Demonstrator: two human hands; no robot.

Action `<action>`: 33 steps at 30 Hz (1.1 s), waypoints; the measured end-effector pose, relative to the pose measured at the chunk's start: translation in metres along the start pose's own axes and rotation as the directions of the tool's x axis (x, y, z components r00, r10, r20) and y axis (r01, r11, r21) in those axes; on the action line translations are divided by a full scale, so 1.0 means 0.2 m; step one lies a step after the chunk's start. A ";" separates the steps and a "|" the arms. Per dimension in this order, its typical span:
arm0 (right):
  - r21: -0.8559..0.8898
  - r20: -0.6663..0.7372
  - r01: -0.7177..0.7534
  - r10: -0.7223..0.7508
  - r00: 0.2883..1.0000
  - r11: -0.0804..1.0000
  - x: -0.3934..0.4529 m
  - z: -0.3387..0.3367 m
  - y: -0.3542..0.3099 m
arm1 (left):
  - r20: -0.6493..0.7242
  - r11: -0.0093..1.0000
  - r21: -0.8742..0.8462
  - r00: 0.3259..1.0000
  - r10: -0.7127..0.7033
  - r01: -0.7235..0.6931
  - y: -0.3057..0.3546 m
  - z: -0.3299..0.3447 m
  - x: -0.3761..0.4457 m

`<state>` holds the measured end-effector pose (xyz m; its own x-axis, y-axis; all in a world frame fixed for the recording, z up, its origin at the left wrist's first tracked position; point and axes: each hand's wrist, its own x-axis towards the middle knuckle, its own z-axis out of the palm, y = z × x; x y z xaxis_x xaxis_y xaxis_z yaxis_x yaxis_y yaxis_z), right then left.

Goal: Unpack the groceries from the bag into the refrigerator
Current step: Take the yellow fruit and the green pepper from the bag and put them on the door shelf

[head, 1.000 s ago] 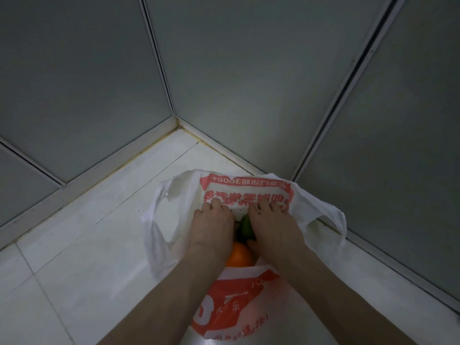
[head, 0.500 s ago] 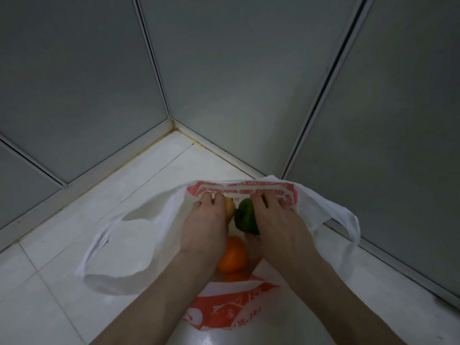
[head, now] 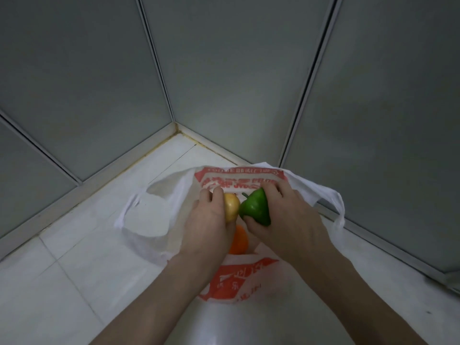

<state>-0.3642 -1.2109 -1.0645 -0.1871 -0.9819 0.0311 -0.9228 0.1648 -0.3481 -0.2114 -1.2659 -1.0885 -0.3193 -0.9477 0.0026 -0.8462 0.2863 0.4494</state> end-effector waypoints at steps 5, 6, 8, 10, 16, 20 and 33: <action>0.024 0.064 -0.042 0.041 0.997 0.999 -0.05 -0.20 -0.05 | -0.011 0.985 -0.090 0.989 -0.150 0.148 0.08 -0.15 -0.09; 0.029 0.075 -0.045 0.042 0.996 0.999 -0.07 -0.27 -0.06 | -0.002 0.979 -0.123 0.986 -0.165 0.163 0.11 -0.20 -0.12; 0.070 0.112 -0.071 0.063 0.992 0.995 -0.11 -0.44 -0.10 | 0.010 0.968 -0.181 0.985 -0.174 0.173 0.17 -0.34 -0.18; 0.105 0.152 -0.119 0.102 0.983 0.987 -0.16 -0.66 -0.17 | 0.028 0.956 -0.222 0.982 -0.189 0.191 0.26 -0.53 -0.23; 0.173 0.170 -0.127 0.098 0.981 0.977 -0.28 -1.44 -0.49 | 0.014 0.947 -0.252 0.979 -0.204 0.201 0.60 -1.34 -0.44; 0.152 0.112 -0.081 0.064 0.992 0.985 -0.35 -2.02 -0.77 | -0.031 0.922 -0.324 0.971 -0.235 0.213 0.84 -1.96 -0.58; 0.283 -0.068 -0.001 0.021 0.997 0.959 -0.72 -3.65 -1.64 | -0.285 0.878 -0.463 0.916 -0.281 0.125 1.45 -3.67 -1.12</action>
<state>-0.2809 -1.0556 -0.2702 -0.2291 -0.9695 0.0875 -0.7896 0.1325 -0.5991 -0.0729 -1.0738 -0.3030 0.0667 -0.9891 0.1309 -0.5853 0.0675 0.8080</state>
